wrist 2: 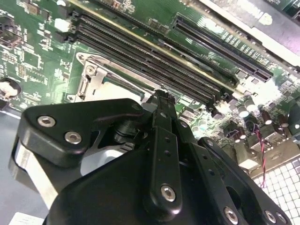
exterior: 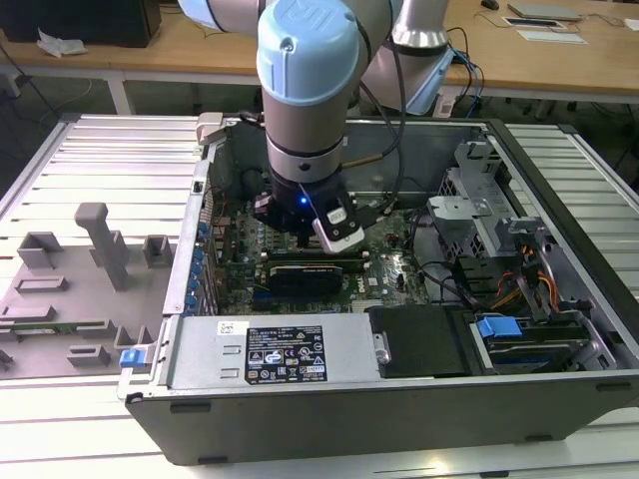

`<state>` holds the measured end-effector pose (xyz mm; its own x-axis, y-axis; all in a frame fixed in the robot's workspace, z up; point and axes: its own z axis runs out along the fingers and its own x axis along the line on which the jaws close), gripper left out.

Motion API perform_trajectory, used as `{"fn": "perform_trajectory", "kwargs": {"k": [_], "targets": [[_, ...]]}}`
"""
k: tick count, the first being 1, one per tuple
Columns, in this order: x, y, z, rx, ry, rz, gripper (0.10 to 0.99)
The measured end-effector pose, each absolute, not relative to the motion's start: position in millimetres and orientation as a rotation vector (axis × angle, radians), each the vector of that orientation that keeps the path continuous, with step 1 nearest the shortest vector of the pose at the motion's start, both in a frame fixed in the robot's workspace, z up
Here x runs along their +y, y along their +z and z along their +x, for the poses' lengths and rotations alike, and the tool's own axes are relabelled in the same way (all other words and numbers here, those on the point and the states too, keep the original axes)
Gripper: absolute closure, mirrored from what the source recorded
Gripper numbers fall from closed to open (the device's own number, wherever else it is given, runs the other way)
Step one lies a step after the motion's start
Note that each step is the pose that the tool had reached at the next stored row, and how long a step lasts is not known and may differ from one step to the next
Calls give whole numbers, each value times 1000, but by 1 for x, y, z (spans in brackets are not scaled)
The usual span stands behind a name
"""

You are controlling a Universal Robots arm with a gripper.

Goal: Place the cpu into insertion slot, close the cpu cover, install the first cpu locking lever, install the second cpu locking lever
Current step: 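Install the second cpu locking lever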

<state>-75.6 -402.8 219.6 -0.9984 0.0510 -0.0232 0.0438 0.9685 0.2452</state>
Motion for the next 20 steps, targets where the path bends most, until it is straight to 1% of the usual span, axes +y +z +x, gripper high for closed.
{"fn": "perform_trajectory", "kwargs": {"k": [6,11,20], "targets": [[-407,214,-82,3076,417,73,980],[-407,206,-87,3074,424,73,980],[-399,200,-90,3074,424,73,980]]}}
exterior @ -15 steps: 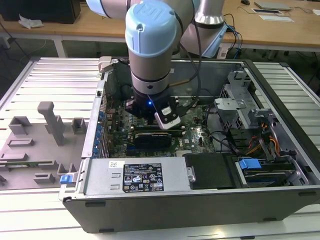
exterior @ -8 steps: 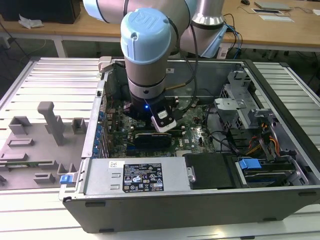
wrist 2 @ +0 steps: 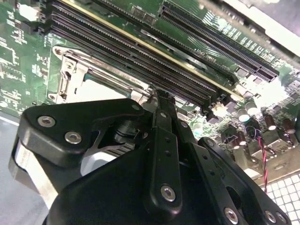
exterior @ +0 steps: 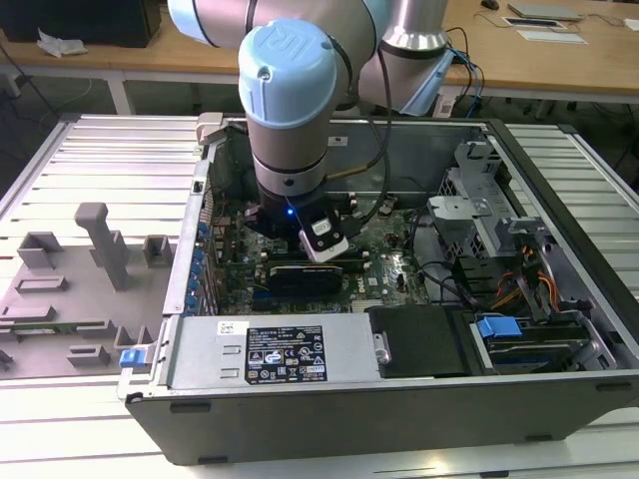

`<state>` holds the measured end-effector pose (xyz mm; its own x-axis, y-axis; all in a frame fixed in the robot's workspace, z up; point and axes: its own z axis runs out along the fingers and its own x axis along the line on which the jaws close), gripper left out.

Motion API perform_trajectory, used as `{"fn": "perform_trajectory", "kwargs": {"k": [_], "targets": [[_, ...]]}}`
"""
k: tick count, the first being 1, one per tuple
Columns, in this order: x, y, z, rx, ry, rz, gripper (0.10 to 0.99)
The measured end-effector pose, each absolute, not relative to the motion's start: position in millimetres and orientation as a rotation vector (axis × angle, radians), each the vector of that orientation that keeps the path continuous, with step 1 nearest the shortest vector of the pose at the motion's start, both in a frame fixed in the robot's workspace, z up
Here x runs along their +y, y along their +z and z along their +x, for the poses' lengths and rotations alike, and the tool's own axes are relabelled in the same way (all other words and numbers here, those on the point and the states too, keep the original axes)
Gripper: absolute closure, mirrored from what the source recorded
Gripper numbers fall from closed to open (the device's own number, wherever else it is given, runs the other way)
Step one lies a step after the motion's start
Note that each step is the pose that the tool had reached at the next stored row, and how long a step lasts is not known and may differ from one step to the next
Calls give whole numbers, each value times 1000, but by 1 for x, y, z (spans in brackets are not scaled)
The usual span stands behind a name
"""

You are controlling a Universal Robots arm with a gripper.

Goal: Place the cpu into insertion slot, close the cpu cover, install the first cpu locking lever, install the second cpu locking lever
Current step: 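Install the second cpu locking lever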

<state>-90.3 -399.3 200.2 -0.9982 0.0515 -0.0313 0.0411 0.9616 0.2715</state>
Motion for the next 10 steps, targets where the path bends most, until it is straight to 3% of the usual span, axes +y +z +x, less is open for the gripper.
{"fn": "perform_trajectory", "kwargs": {"k": [10], "targets": [[-397,198,-94,3074,421,72,980]]}}
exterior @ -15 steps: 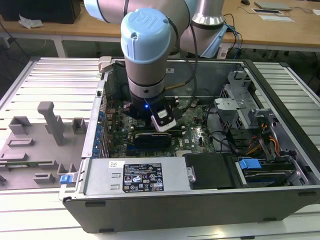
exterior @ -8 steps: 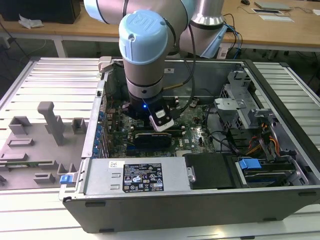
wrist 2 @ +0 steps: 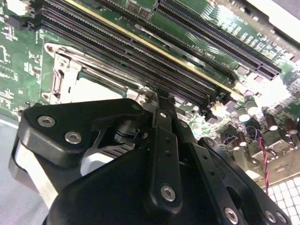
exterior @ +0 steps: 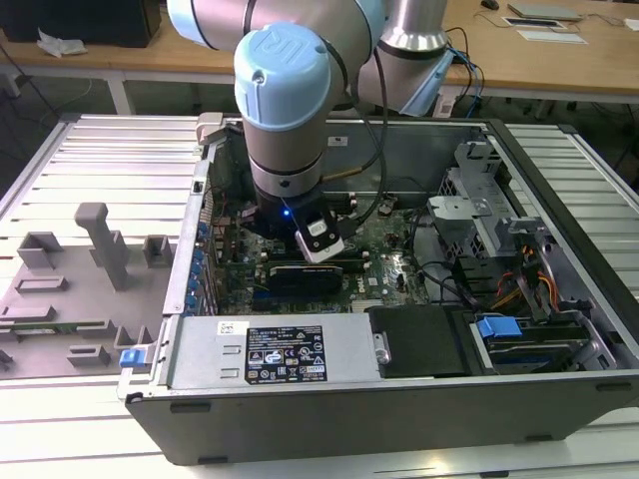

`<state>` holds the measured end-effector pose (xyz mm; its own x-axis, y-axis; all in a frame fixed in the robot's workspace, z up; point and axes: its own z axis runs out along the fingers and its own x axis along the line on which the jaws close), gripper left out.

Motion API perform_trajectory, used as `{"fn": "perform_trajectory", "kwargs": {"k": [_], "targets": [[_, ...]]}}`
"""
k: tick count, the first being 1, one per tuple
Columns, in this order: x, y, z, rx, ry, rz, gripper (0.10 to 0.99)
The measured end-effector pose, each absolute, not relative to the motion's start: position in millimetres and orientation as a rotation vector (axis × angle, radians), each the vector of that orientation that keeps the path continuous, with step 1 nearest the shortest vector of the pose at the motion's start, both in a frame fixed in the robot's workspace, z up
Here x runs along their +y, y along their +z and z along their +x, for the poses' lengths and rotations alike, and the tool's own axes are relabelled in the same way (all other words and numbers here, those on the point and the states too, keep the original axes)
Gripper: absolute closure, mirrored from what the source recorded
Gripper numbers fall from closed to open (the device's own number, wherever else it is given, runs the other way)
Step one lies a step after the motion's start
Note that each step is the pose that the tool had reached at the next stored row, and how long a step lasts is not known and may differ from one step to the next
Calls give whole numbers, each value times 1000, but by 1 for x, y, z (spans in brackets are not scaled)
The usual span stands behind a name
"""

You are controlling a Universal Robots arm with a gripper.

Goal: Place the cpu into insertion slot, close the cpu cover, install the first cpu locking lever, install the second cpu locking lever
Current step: 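Install the second cpu locking lever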

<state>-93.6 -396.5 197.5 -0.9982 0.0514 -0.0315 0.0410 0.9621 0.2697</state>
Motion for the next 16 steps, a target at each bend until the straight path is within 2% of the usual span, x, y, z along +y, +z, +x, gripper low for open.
{"fn": "perform_trajectory", "kwargs": {"k": [5,16], "targets": [[-397,216,-94,3074,421,73,980],[-400,216,-54,3079,422,73,980]]}}
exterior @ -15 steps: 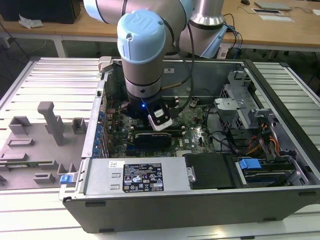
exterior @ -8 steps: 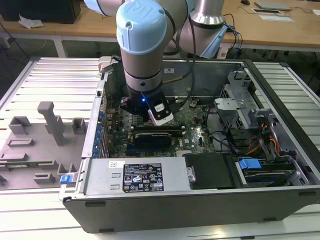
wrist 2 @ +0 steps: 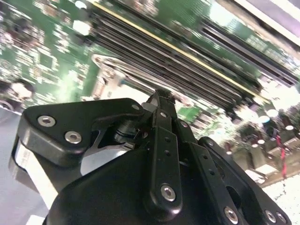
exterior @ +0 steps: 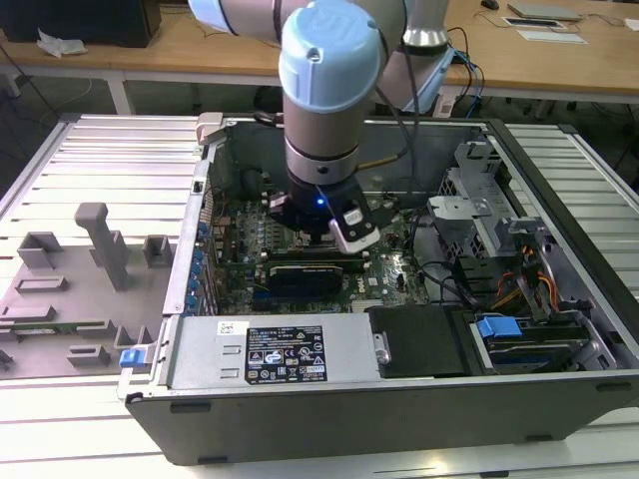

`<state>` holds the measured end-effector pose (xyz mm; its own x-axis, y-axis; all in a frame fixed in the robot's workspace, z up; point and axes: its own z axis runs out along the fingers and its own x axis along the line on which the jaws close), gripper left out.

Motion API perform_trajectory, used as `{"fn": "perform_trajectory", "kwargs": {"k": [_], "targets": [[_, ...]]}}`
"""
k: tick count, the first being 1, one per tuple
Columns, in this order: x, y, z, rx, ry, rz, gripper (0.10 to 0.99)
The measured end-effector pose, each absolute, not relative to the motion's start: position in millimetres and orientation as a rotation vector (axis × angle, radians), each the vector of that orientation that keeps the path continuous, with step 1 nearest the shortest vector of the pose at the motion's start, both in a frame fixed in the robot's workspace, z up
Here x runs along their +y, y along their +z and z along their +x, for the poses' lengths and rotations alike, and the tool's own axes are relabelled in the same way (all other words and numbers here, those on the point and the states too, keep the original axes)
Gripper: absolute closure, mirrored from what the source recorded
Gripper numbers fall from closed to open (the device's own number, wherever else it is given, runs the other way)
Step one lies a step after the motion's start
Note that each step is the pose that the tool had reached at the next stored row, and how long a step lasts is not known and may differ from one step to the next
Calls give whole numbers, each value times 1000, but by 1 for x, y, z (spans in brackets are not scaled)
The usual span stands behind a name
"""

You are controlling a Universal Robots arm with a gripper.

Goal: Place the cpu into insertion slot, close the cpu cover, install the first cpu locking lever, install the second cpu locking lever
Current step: 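Install the second cpu locking lever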

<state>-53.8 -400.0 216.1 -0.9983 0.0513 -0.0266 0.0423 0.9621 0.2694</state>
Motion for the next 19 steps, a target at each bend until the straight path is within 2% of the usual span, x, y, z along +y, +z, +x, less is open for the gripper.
{"fn": "perform_trajectory", "kwargs": {"k": [7,9,13,19], "targets": [[-390,216,-47,3085,393,74,980],[-384,216,-46,3091,361,74,980],[-367,216,-46,3109,234,74,980],[-354,216,-46,3097,222,56,980]]}}
